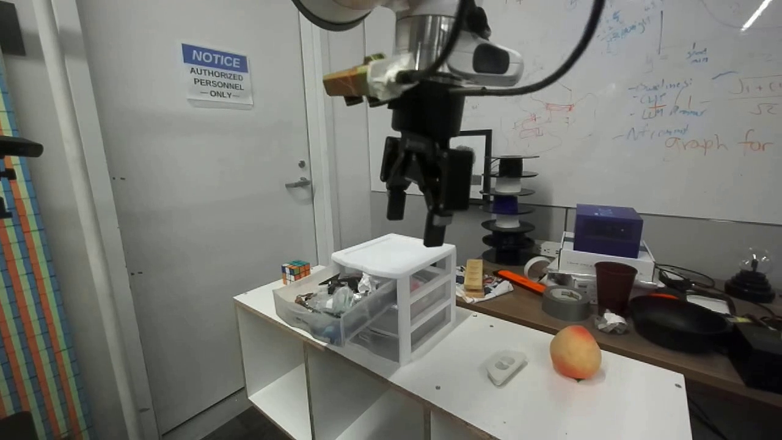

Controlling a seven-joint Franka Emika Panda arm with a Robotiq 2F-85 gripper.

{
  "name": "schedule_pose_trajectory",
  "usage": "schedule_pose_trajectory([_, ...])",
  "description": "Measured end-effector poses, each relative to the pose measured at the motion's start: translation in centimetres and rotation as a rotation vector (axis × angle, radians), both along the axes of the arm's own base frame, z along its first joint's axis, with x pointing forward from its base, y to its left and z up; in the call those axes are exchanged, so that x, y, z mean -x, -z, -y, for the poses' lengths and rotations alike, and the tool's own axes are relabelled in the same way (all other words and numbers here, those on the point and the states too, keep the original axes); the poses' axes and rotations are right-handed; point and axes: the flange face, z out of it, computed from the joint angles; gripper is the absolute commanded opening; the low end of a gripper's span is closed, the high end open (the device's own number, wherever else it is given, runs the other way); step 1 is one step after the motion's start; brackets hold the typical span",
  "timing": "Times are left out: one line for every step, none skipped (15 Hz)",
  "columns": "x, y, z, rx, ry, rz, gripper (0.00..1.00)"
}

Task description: Put the papers in the top drawer

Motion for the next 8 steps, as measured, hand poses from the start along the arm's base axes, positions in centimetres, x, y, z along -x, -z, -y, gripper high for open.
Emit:
schedule_pose_trajectory([-1.1,0.9,0.6,0.008,-0.020,-0.002,1.00])
schedule_pose_trajectory([-2.3,2.1,1.1,0.019,-0.036,0.000,1.00])
schedule_pose_trajectory([-3.4,3.5,1.6,0.032,-0.045,0.003,1.00])
schedule_pose_trajectory([-4.6,5.1,1.9,0.048,-0.052,0.010,1.00])
schedule_pose_trajectory([-5.8,6.8,2.1,0.065,-0.059,0.015,1.00])
schedule_pose_trajectory([-6.9,8.5,2.2,0.080,-0.067,0.018,1.00])
schedule_pose_trajectory([-8.0,10.1,2.2,0.094,-0.078,0.018,1.00])
schedule_pose_trajectory([-9.0,11.5,2.2,0.111,-0.092,0.018,1.00])
